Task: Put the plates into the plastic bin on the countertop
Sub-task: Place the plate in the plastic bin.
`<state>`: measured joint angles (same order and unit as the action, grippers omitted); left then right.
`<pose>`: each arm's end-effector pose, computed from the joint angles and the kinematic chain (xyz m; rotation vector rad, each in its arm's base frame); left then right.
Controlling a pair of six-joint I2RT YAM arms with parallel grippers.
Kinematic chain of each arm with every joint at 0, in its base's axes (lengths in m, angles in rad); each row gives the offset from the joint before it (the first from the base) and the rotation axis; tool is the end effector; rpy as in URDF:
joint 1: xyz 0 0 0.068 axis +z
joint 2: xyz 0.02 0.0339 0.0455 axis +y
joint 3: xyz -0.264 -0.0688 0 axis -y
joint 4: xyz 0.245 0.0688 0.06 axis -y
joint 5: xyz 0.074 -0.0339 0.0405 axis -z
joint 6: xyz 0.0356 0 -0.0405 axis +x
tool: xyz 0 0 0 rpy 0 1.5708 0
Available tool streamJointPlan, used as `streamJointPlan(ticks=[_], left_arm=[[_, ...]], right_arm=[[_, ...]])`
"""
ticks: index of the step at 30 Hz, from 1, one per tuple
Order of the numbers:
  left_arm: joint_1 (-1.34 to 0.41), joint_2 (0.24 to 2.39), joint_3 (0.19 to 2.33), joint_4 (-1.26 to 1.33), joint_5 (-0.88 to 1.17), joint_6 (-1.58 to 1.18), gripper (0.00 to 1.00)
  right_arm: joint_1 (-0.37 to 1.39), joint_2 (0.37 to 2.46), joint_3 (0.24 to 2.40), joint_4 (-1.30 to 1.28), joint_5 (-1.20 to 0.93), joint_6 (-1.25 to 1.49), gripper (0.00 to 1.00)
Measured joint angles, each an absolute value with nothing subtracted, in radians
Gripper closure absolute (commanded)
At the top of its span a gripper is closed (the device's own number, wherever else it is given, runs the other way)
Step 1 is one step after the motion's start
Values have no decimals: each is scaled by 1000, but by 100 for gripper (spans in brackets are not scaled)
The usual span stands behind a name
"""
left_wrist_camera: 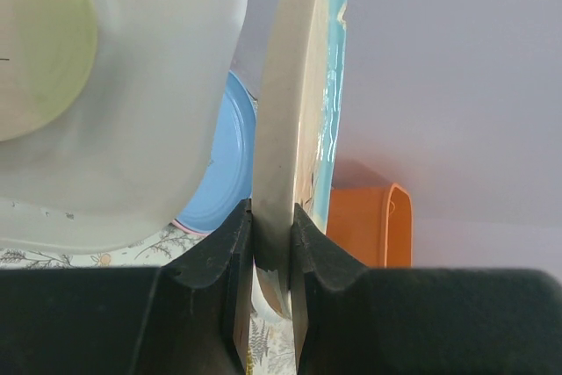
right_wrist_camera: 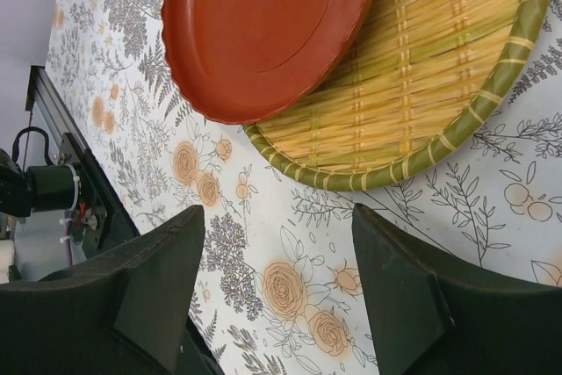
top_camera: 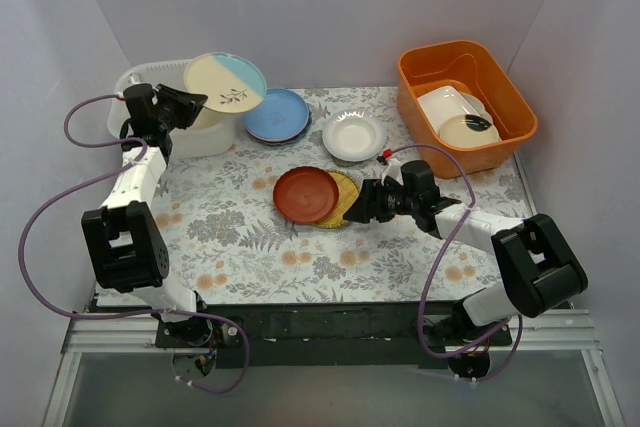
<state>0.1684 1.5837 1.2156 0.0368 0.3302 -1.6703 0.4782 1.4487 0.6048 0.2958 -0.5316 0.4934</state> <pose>0.3720 0.0515 0.3103 -1.5205 1.4737 -1.2798 0.2446 0.1471 0.1778 -0.3225 2.2245 1.1171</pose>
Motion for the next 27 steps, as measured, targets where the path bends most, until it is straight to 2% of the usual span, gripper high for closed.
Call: streamJointPlan(ticks=[9, 27], left_arm=[[175, 1670, 1291, 37, 297, -1683, 100], [274, 1678, 1294, 9, 228, -1668, 100]], right_arm=[[478, 1423, 597, 292, -525, 493, 25], [478, 1409, 619, 279, -524, 485, 25]])
